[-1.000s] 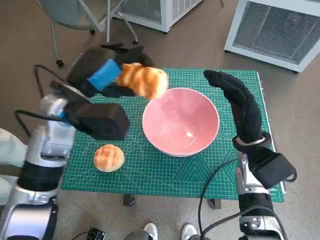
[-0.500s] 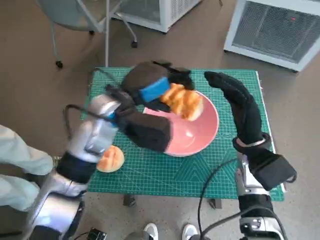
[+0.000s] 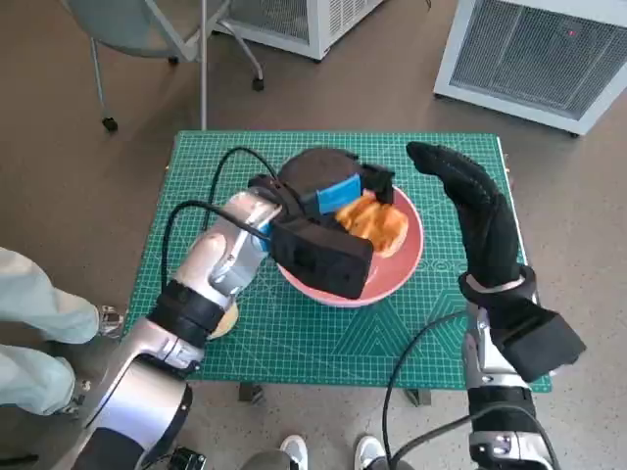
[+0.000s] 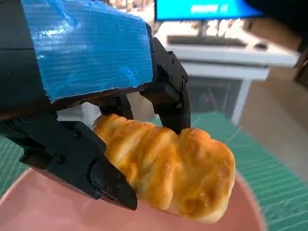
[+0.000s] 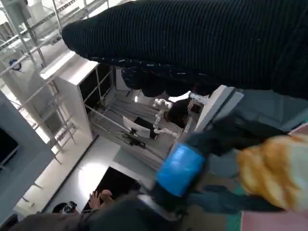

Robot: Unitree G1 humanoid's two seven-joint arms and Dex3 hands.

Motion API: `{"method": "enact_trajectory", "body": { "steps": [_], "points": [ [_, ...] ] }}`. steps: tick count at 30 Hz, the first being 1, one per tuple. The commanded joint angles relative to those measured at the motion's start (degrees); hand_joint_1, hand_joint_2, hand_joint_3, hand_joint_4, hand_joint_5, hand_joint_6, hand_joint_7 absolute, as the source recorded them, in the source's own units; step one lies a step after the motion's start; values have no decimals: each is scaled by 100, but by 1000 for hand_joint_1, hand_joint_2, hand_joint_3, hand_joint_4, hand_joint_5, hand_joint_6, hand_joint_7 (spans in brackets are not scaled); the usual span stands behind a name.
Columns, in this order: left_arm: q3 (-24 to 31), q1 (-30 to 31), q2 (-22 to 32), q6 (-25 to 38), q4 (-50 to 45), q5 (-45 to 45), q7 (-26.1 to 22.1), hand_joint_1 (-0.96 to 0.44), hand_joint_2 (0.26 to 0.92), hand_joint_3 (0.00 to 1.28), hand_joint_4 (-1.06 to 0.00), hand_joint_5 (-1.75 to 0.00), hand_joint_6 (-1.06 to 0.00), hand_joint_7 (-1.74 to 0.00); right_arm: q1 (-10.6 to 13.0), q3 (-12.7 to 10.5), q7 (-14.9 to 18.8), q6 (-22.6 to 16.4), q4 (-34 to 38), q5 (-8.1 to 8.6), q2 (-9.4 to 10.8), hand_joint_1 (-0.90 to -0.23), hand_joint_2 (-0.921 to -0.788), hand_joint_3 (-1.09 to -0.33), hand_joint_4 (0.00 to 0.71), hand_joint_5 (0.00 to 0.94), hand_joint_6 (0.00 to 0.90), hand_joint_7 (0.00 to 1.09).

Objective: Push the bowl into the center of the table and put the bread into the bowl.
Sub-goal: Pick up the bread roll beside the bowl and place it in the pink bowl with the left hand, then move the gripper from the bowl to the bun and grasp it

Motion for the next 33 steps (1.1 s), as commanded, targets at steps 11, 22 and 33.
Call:
{"method": "enact_trajectory", "body": {
  "steps": [11,22,33],
  "points": [
    [130,34,28,290,-43,-226,-429,12,829,40,-297,-310,-318,-285,95,29,-177,14,134,-97,53,-745,-921,-801,133,0,-1,409],
    [486,743,795,422,-2000,-362,-1003,-255,756,1,-71,-12,-235,-24,40,102,-257,14,197,-139,111,-752,-921,-798,134,1,-1,411],
    [1980,2257,2296,-354,-4667,-1041,-988,-409,748,0,-152,-15,-304,-32,-119,107,-146,15,378,17,131,-750,-921,-795,137,2,-1,411]
  ]
}}
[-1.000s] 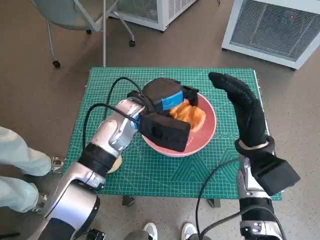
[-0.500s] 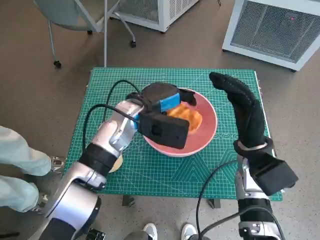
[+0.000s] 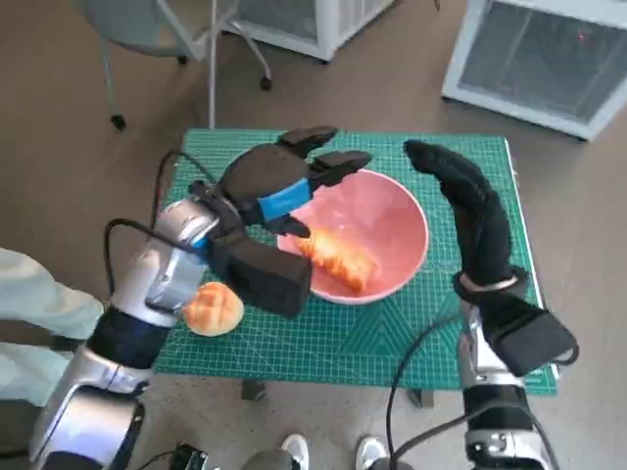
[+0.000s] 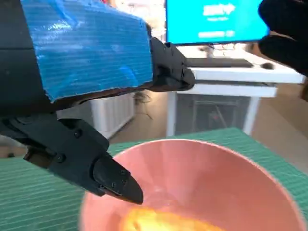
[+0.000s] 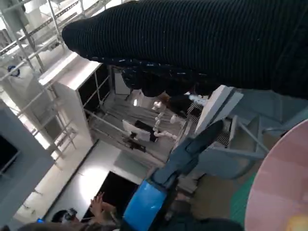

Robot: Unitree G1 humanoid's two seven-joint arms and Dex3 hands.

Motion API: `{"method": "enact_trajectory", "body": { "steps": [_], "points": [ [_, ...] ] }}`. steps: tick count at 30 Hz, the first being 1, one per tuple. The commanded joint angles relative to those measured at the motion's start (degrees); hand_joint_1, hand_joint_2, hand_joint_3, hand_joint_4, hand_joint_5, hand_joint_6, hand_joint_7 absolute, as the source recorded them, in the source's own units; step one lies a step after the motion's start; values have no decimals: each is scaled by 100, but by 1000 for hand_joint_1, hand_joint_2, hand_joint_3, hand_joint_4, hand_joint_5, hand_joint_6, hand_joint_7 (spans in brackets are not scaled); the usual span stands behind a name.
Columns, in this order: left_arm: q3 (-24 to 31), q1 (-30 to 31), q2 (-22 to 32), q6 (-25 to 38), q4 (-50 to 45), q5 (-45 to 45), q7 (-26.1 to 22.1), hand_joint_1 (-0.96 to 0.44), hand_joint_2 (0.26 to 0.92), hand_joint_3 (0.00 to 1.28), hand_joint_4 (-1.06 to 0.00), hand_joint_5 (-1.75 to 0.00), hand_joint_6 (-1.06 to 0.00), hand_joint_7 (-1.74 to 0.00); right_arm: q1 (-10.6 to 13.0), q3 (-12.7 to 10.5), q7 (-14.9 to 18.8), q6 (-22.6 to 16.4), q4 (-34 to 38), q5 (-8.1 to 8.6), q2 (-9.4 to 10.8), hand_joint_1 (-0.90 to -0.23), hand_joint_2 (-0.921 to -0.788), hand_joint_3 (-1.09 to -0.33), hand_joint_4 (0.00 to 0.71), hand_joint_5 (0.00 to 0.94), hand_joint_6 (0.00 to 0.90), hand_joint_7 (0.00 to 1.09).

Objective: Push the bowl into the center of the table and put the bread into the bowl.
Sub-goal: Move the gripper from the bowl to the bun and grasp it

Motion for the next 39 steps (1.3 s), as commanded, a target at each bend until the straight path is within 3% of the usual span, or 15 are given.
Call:
{"method": "enact_trajectory", "body": {
  "steps": [1,8,13,20,39],
  "points": [
    [968,759,838,-180,-1428,-636,-347,-409,747,0,-153,-15,-305,-32,-10,-23,98,74,180,125,-21,-751,-921,-795,137,2,-1,411],
    [1638,1420,1470,-216,-1842,-1370,-956,-422,730,0,-162,-10,-322,-33,-87,-3,123,33,284,127,-25,-747,-921,-795,139,3,-1,413],
    [1964,1891,1904,154,-2178,-1773,-1528,-430,723,0,-159,-4,-329,-30,-151,17,182,19,369,149,-20,-744,-921,-794,140,3,-1,415],
    [2166,2408,2229,639,-2439,-1801,-1925,-422,715,0,-143,0,-328,-20,-289,3,294,-27,599,209,40,-744,-921,-793,142,3,-1,417],
    [1858,3224,2174,1663,-2846,-1142,-2118,-375,718,2,-136,0,-310,0,-463,-41,857,-119,928,585,157,-738,-921,-787,134,0,-1,412]
  ]
}}
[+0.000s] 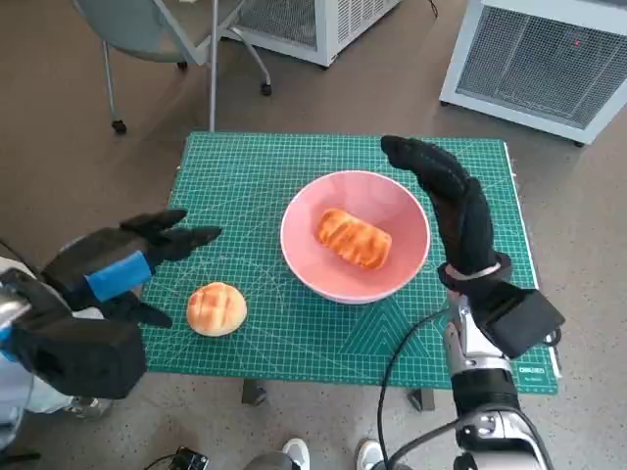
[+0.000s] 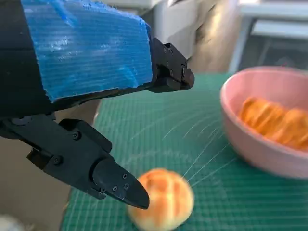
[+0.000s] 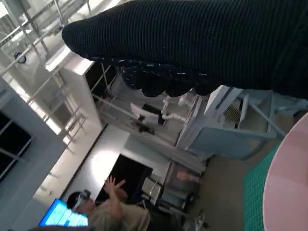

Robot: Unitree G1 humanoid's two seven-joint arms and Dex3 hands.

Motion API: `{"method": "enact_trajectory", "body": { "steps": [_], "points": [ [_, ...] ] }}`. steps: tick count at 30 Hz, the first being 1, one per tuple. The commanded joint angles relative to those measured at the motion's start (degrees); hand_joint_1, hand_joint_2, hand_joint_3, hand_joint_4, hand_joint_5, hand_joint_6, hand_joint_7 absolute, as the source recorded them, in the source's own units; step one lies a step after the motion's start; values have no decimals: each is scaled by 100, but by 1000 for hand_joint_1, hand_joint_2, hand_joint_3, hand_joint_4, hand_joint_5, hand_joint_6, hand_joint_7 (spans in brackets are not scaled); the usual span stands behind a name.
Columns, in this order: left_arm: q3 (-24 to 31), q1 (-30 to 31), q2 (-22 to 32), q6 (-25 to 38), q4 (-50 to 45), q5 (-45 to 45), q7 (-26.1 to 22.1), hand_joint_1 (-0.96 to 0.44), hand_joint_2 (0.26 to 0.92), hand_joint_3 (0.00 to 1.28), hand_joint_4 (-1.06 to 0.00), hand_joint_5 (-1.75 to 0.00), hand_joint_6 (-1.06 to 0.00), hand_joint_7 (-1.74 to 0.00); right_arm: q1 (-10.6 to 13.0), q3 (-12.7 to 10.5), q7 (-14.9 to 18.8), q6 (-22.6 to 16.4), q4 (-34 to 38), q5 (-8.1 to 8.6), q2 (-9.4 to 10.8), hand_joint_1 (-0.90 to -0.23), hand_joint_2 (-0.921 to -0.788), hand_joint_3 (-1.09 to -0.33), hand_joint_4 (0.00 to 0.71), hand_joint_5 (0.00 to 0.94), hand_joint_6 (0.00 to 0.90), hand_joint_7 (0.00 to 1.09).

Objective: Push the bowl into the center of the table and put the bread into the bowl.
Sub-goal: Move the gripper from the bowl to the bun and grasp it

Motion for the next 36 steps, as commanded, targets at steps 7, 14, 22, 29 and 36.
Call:
{"method": "enact_trajectory", "body": {
  "steps": [7,14,22,29,36],
  "points": [
    [-449,140,-220,63,42,417,204,-363,719,1,-142,-2,-305,0,24,-35,220,30,136,157,67,-737,-921,-784,133,0,-1,409],
    [-798,78,-445,-3,422,639,412,-351,721,2,-148,-3,-301,0,54,-48,228,41,129,153,60,-737,-921,-784,134,0,-1,409],
    [-1200,-103,-622,-9,972,890,485,-344,727,3,-147,-1,-294,0,122,-59,230,74,47,164,45,-737,-921,-784,135,1,-1,408],
    [-1507,-327,-830,127,1469,1057,451,-323,729,5,-139,-2,-289,-2,175,-82,232,96,-18,175,10,-735,-921,-785,134,1,-1,406],
    [-1802,-522,-1029,211,1953,1213,468,-295,734,8,-128,-1,-272,-1,213,-97,184,86,-59,121,-5,-733,-921,-786,134,1,-1,408]
  ]
}}
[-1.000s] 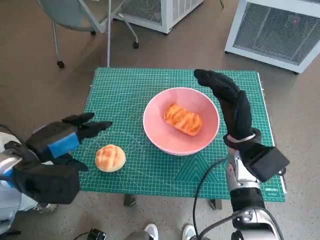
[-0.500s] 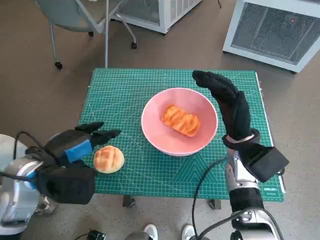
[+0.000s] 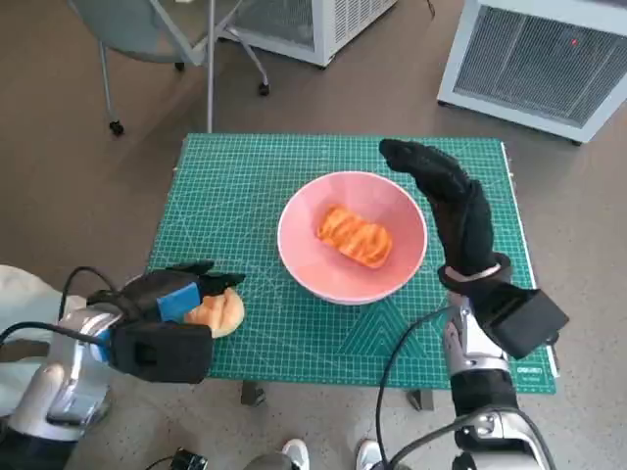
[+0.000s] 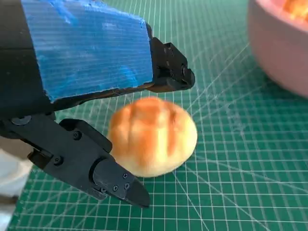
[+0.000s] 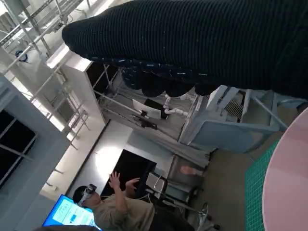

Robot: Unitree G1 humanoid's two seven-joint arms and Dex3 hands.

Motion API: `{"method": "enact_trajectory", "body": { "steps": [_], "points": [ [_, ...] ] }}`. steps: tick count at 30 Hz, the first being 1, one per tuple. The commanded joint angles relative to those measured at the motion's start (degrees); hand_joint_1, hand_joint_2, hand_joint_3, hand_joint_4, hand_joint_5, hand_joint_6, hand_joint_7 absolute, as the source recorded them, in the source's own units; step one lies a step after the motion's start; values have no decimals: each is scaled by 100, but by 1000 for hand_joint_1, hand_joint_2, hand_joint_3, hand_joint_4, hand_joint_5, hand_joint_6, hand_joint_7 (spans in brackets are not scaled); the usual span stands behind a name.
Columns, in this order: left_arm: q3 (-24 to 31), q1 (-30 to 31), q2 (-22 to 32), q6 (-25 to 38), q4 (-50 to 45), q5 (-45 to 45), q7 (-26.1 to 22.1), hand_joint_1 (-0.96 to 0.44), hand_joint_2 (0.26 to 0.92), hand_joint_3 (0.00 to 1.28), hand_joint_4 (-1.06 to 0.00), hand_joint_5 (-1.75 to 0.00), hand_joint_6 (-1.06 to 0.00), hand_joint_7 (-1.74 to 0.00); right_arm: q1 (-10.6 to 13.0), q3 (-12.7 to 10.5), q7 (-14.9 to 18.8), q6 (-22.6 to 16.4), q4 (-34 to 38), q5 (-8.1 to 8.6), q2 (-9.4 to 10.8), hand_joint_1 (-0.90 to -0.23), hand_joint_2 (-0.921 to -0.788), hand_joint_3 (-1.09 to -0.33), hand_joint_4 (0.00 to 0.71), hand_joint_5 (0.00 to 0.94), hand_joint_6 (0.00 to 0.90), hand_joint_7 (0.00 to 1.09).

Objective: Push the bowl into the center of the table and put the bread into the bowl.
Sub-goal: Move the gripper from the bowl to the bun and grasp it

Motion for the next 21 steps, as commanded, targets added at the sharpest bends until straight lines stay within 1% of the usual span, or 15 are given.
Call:
{"method": "enact_trajectory", "body": {
  "steps": [1,6,8,11,13,14,16,17,18,19,20,21],
  "points": [
    [-193,-176,-147,52,292,107,16,-291,735,9,-126,-1,-270,-1,155,-33,-2,74,-26,0,-23,-733,-921,-786,134,2,-1,408],
    [-206,-198,-154,41,328,112,27,-285,737,8,-124,0,-267,0,162,-40,0,83,-40,-6,-19,-733,-921,-786,135,2,-1,409],
    [-332,-253,-231,67,517,219,81,-264,737,8,-134,-4,-272,-3,187,-44,-14,110,-82,-7,-24,-733,-921,-786,135,1,-1,409],
    [-471,-329,-314,43,757,389,251,-138,755,17,-280,-33,-391,-37,234,-43,-41,139,-162,-23,-23,-734,-921,-787,134,1,-1,409],
    [-498,-355,-332,-25,854,462,391,-83,767,25,-365,-46,-462,-54,249,-43,-50,148,-185,-35,-20,-736,-921,-788,133,1,-1,408],
    [-518,-370,-337,-81,923,514,504,-73,770,27,-383,-49,-476,-58,249,-45,-58,156,-188,-41,-19,-736,-921,-788,133,1,-1,408],
    [-551,-380,-335,-218,1039,612,744,-34,793,42,-478,-78,-564,-93,262,-44,-75,165,-209,-55,-16,-738,-921,-787,133,1,-1,408],
    [-559,-379,-334,-257,1068,636,809,-16,800,62,-547,-74,-617,-110,270,-43,-80,170,-224,-59,-15,-739,-921,-786,133,0,-1,407],
    [-562,-373,-321,-330,1092,655,895,2,820,91,-631,-85,-672,-132,277,-41,-87,172,-231,-66,-15,-738,-921,-784,133,0,-1,407],
    [-551,-350,-293,-458,1095,665,1020,8,822,99,-667,-92,-696,-144,285,-41,-90,172,-238,-70,-14,-738,-921,-784,133,0,-1,407],
    [-544,-335,-272,-558,1105,671,1116,6,858,105,-670,-478,-638,-547,290,-40,-93,173,-243,-74,-14,-738,-921,-783,133,0,-1,407],
    [-532,-317,-245,-680,1104,677,1225,4,880,119,-659,-740,-589,-817,296,-40,-100,172,-249,-84,-14,-738,-921,-782,133,0,-1,407]
  ]
}}
